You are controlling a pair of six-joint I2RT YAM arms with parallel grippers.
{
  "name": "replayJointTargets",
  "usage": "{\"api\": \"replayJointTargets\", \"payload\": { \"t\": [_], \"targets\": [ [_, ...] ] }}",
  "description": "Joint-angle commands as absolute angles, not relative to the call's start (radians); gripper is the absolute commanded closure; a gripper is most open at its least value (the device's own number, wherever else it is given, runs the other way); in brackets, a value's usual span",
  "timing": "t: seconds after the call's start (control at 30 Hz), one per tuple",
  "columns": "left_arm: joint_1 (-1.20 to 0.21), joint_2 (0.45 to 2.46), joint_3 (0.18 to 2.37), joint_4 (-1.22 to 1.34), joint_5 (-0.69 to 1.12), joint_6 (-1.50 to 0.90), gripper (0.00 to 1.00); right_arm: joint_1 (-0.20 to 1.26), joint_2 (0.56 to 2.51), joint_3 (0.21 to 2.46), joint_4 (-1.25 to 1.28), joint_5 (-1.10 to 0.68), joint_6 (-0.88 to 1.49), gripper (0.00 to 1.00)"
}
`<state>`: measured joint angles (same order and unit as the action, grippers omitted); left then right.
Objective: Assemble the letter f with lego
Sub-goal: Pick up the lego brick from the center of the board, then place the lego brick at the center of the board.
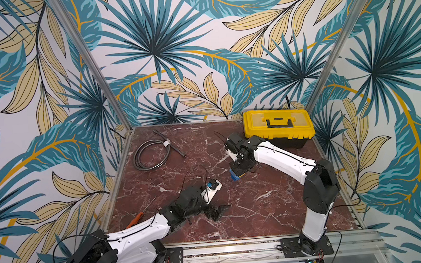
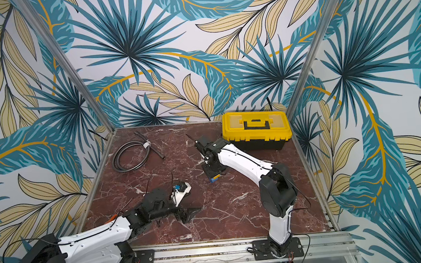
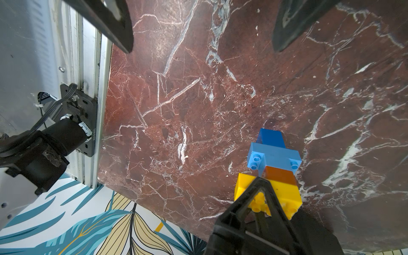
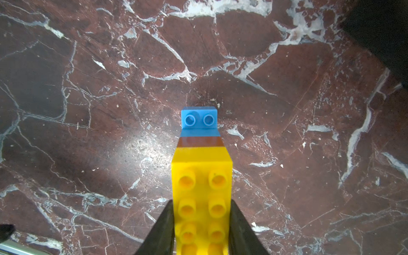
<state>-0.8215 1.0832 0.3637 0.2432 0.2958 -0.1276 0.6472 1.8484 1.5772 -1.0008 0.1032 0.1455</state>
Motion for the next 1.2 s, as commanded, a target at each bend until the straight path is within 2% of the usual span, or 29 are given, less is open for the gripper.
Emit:
{"api": "replayJointTargets", "payload": {
  "t": [0.0, 0.2, 0.63, 1.17],
  "targets": [
    [-0.824, 1.084, 0.389, 0.252, 0.307, -0.134, 0.00, 0.643, 1.870, 1.569, -1.032, 0.094, 0.147, 0.64],
    [-0.824, 1.079, 0.388, 0.252, 0.307, -0.135, 0.00, 0.635, 1.860, 1.585, -1.045, 0.082, 0.143, 0.69],
    [-0.824, 1.064, 0.388, 0.252, 0.306, -0.139, 0.01, 0.614, 1.791, 1.581, -1.006, -0.088, 0.164, 0.70],
    [-0.824, 1.039, 0.379, 0.252, 0.285, -0.130, 0.01, 0.508, 1.712, 1.356, -0.762, -0.320, 0.251, 0.69]
  ]
}}
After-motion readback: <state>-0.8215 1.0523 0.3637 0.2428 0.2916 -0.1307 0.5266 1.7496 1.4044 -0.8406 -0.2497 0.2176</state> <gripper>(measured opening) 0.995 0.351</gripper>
